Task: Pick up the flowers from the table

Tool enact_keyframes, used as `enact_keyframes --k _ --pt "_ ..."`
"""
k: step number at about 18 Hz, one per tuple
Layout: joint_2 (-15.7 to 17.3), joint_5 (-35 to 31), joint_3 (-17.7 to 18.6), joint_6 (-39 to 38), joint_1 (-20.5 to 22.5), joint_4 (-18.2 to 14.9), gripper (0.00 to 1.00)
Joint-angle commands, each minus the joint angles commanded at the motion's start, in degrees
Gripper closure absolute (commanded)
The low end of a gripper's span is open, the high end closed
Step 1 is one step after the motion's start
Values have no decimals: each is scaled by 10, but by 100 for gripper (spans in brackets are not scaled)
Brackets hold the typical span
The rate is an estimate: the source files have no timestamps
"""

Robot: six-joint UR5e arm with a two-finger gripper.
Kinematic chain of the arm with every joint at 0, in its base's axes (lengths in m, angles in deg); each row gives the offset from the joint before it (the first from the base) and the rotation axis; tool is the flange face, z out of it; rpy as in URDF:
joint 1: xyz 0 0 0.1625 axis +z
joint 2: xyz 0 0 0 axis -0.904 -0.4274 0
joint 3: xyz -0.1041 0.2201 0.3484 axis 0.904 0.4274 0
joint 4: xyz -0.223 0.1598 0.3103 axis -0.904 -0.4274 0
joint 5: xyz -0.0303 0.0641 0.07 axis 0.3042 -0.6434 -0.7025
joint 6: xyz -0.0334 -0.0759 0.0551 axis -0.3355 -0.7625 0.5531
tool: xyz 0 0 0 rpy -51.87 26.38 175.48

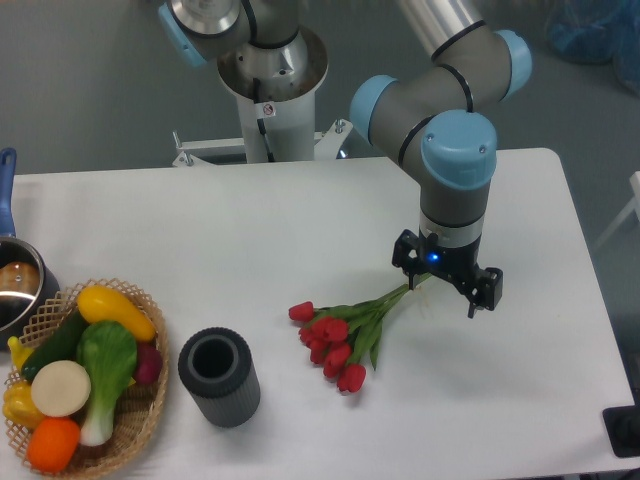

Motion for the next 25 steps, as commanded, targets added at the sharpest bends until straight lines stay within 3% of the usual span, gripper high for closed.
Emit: enact_keyframes --k 10,18,25 --pt "1 1 2 -15 -2 -1 0" --pt "0 4 40 -33 -5 26 0" --pt "-8 0 40 -29 -38 25 0"
